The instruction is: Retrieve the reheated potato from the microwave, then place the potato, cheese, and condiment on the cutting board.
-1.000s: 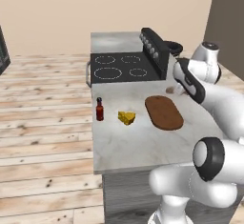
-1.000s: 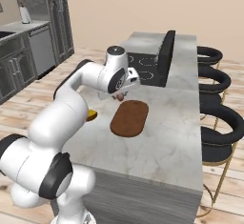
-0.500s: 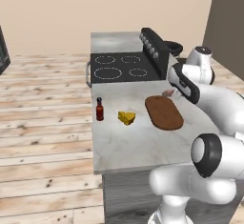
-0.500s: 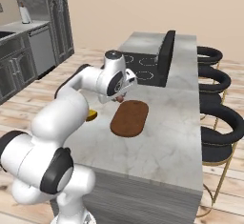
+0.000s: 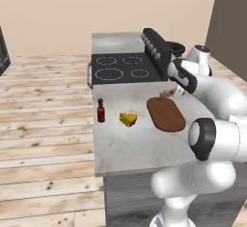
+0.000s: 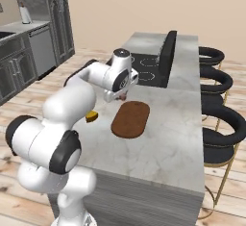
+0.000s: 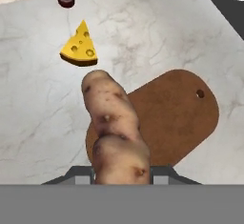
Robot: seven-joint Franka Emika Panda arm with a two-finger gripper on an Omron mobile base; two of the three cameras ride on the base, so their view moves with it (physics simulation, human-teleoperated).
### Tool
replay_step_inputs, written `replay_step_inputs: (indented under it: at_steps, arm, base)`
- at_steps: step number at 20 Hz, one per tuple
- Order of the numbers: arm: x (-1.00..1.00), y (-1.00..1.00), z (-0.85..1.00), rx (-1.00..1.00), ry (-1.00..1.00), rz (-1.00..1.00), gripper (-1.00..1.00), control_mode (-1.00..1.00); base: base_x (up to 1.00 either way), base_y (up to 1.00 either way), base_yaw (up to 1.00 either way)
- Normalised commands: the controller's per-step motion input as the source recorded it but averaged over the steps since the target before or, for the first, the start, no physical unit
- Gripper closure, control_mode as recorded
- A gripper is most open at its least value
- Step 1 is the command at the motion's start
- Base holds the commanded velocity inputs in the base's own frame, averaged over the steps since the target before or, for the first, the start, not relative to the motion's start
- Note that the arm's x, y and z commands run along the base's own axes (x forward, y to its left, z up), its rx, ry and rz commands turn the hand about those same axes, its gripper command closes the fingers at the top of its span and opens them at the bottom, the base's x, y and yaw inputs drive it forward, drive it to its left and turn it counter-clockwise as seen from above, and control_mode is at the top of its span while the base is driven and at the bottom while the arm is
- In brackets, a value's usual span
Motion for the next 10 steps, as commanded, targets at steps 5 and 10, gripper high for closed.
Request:
replay_step_inputs:
  at_steps: [5, 10]
  arm:
    - [0.4, 0.01, -0.08, 0.0, 0.01, 0.07, 1.0, -1.0]
    - [0.26, -0.05, -0.24, -0.01, 0.01, 0.0, 1.0, -1.0]
  base:
    - [0.0, 0.0, 0.0]
    - [0.0, 0.0, 0.0]
